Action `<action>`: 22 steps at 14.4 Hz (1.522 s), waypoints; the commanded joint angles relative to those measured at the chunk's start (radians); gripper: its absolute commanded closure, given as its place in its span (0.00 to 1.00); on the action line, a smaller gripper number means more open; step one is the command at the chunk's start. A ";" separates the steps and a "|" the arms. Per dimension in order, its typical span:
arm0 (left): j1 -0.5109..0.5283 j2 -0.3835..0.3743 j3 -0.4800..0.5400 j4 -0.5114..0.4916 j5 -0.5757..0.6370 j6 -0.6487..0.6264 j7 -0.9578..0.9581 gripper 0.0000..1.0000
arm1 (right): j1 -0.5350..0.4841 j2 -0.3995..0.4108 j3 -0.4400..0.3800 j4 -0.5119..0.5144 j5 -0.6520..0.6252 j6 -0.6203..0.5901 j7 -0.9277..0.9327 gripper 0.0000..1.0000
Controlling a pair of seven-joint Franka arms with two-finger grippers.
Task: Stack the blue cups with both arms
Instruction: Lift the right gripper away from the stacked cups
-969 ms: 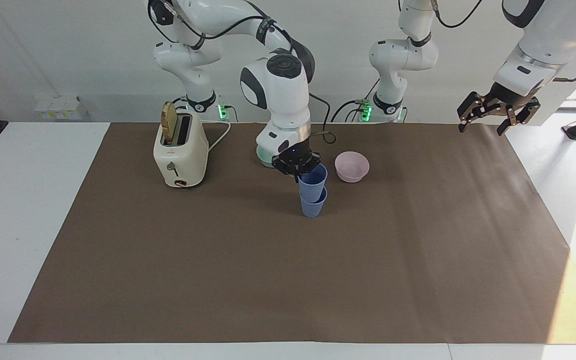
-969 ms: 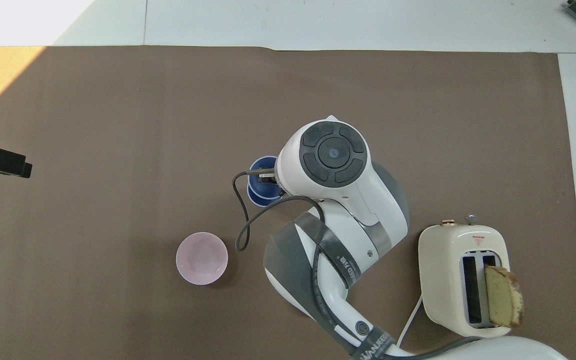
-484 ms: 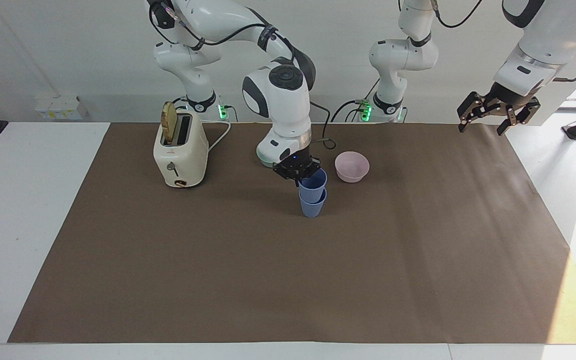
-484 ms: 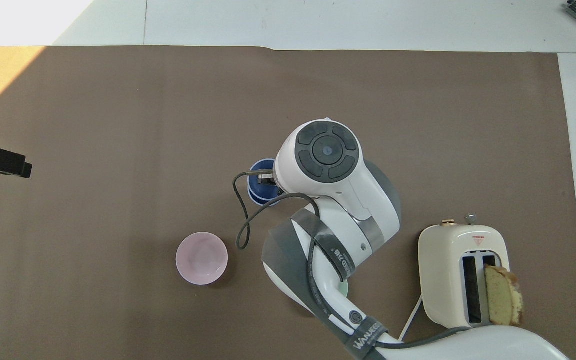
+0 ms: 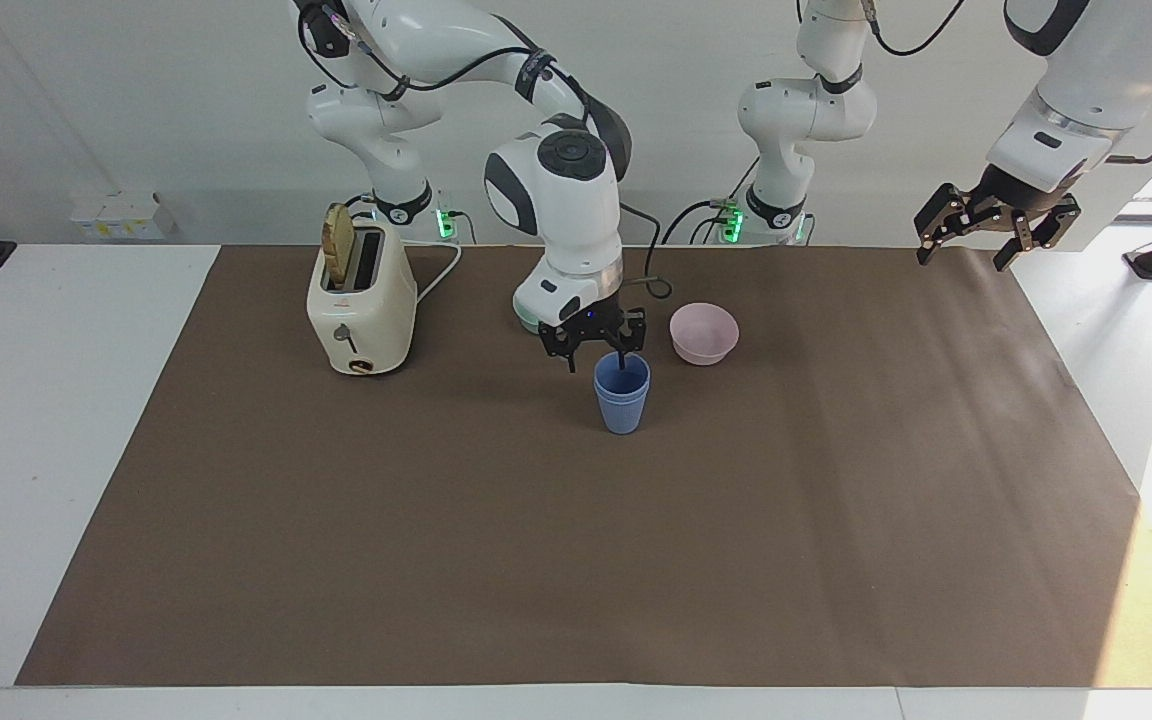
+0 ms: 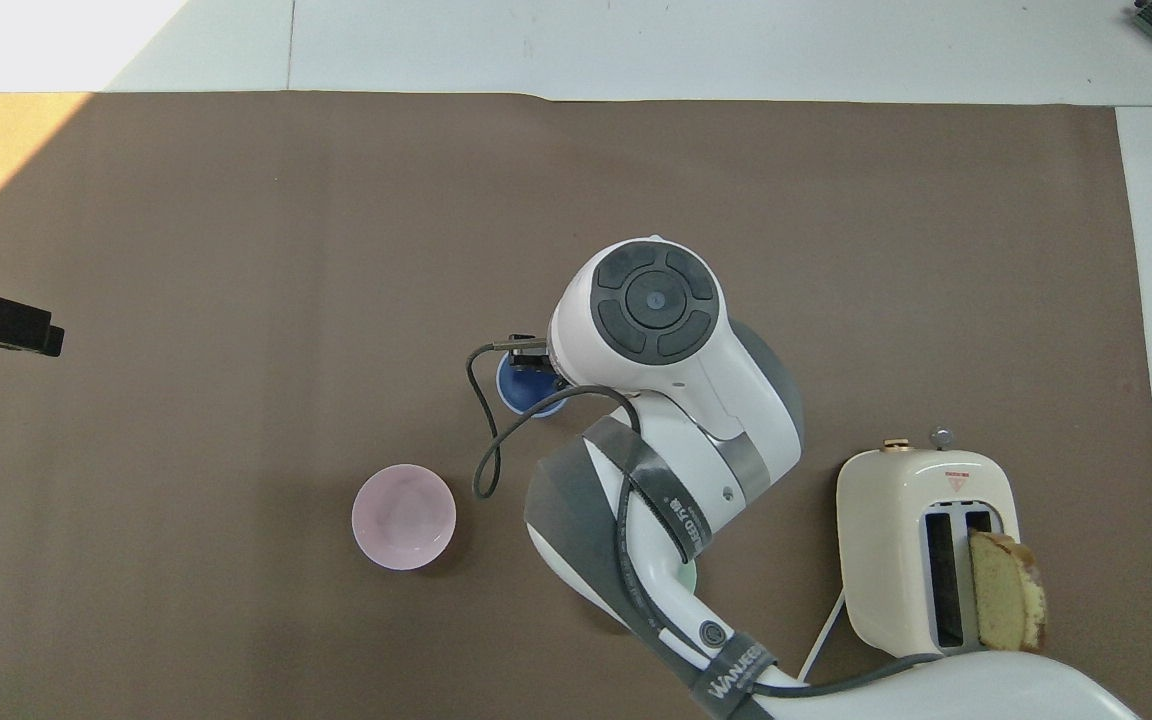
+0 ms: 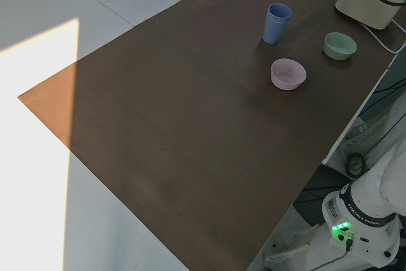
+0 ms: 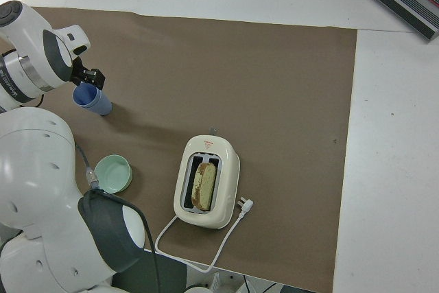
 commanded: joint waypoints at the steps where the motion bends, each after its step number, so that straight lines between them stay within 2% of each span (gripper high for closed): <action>1: 0.017 0.000 -0.011 0.013 0.012 -0.019 0.013 0.00 | -0.039 -0.031 0.002 0.054 -0.014 -0.075 -0.023 0.00; 3: 0.017 0.000 -0.011 0.013 0.012 -0.019 0.013 0.00 | -0.073 -0.042 -0.001 0.140 -0.018 -0.195 -0.049 0.00; 6: 0.017 -0.002 -0.011 0.013 0.012 -0.019 0.013 0.00 | -0.111 -0.070 -0.025 0.206 -0.046 -0.316 -0.171 0.00; 12: 0.017 -0.002 -0.011 0.013 0.012 -0.021 0.016 0.00 | -0.278 -0.212 -0.028 0.209 -0.052 -0.482 -0.466 0.00; 14: 0.017 -0.002 -0.011 0.012 0.012 -0.021 0.016 0.00 | -0.315 -0.237 -0.028 0.209 -0.079 -0.502 -0.516 0.00; 16: 0.017 -0.002 -0.011 0.012 0.012 -0.021 0.016 0.00 | -0.376 -0.260 -0.031 0.191 -0.055 -0.516 -0.570 0.00; 19: 0.017 -0.002 -0.011 0.012 0.012 -0.022 0.016 0.00 | -0.441 -0.312 -0.038 0.090 0.041 -0.479 -0.639 0.00; 22: 0.017 -0.002 -0.011 0.012 0.012 -0.022 0.016 0.00 | -0.444 -0.332 -0.038 0.056 0.052 -0.470 -0.642 0.00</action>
